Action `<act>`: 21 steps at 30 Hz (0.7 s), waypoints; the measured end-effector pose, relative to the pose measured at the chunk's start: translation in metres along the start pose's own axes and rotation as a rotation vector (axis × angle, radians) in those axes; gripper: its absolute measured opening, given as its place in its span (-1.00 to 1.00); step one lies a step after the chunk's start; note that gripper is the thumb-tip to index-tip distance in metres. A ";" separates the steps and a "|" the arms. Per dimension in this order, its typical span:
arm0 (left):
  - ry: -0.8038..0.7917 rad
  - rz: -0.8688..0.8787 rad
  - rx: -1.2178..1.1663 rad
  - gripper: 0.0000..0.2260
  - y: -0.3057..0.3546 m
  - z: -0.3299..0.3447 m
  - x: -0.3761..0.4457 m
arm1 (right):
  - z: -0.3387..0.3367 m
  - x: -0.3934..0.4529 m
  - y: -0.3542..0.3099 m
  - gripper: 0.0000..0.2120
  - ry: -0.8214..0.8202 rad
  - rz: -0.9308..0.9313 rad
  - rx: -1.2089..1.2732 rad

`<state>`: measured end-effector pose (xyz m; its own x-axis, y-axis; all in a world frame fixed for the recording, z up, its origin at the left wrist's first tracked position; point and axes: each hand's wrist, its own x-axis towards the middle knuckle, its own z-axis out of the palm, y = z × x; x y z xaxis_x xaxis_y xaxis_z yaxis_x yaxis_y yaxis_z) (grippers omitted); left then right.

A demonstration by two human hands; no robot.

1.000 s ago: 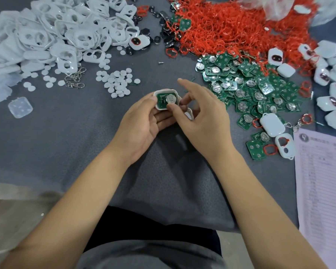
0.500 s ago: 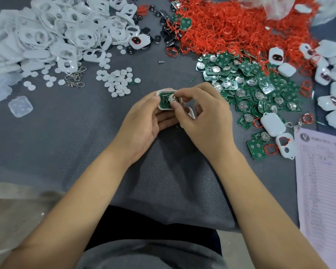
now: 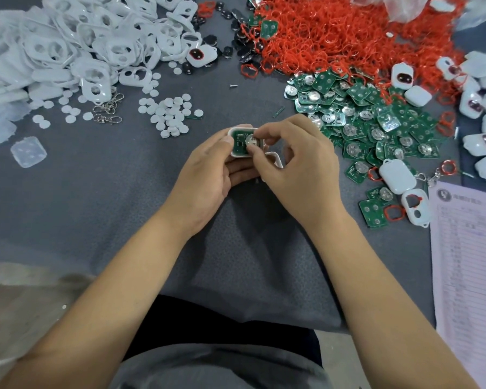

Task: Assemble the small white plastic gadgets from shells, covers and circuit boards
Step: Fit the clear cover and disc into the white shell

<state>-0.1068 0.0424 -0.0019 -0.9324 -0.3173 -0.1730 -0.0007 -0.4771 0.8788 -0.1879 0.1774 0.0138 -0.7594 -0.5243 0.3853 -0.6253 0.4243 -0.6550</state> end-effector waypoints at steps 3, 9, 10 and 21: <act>-0.020 0.011 0.009 -0.64 0.000 -0.001 -0.001 | 0.000 0.000 0.000 -0.88 -0.013 -0.003 -0.010; -0.010 0.021 0.044 -0.66 0.001 0.001 -0.001 | 0.000 0.000 0.000 -0.87 -0.008 -0.004 0.005; -0.015 0.029 0.058 -0.67 0.001 0.001 -0.002 | 0.000 0.000 0.000 -0.87 -0.006 -0.008 0.007; -0.052 0.069 0.149 -0.68 0.000 0.000 -0.005 | -0.001 -0.001 -0.004 -0.87 0.002 -0.048 0.017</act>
<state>-0.1016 0.0439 -0.0013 -0.9496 -0.3001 -0.0902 0.0138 -0.3276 0.9447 -0.1852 0.1766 0.0165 -0.7286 -0.5424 0.4182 -0.6583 0.3861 -0.6462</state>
